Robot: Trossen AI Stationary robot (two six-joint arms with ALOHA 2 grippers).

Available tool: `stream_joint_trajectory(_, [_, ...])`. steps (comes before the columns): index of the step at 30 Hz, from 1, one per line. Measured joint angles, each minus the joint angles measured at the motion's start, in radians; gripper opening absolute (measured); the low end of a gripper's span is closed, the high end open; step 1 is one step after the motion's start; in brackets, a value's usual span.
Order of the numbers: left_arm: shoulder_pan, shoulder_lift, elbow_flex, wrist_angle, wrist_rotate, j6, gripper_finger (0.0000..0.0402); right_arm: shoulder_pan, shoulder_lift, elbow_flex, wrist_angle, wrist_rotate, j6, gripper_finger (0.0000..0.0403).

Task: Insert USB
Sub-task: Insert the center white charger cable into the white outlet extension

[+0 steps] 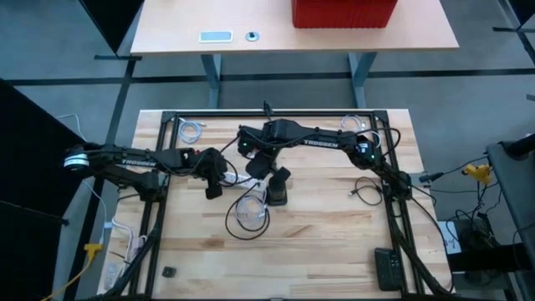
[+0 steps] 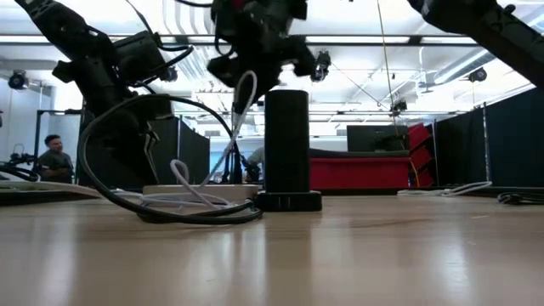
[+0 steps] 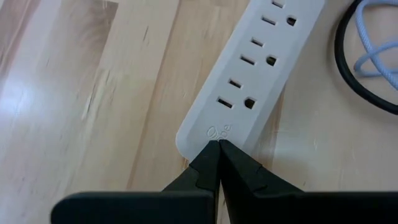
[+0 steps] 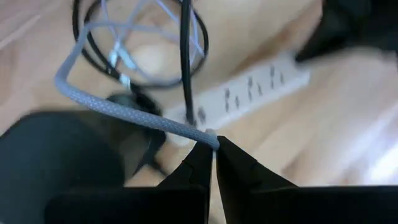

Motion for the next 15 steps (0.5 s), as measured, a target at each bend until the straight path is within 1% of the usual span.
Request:
stream_joint_trajectory(2, [0.0, 0.0, 0.0, 0.0, -0.001, -0.001, 0.0, -0.015, -0.015, 0.0, -0.027, 0.055, 0.064, 0.0])
stream_joint_trajectory(8, [0.0, 0.0, 0.0, 0.0, -0.003, -0.002, 0.0, -0.047, -0.033, -0.006, -0.063, 0.057, 0.298, 0.0])
stream_joint_trajectory(15, [0.0, 0.0, 0.0, 0.0, -0.003, 0.001, 0.0, -0.035, -0.004, -0.063, -0.078, 0.05, 0.404, 0.0])
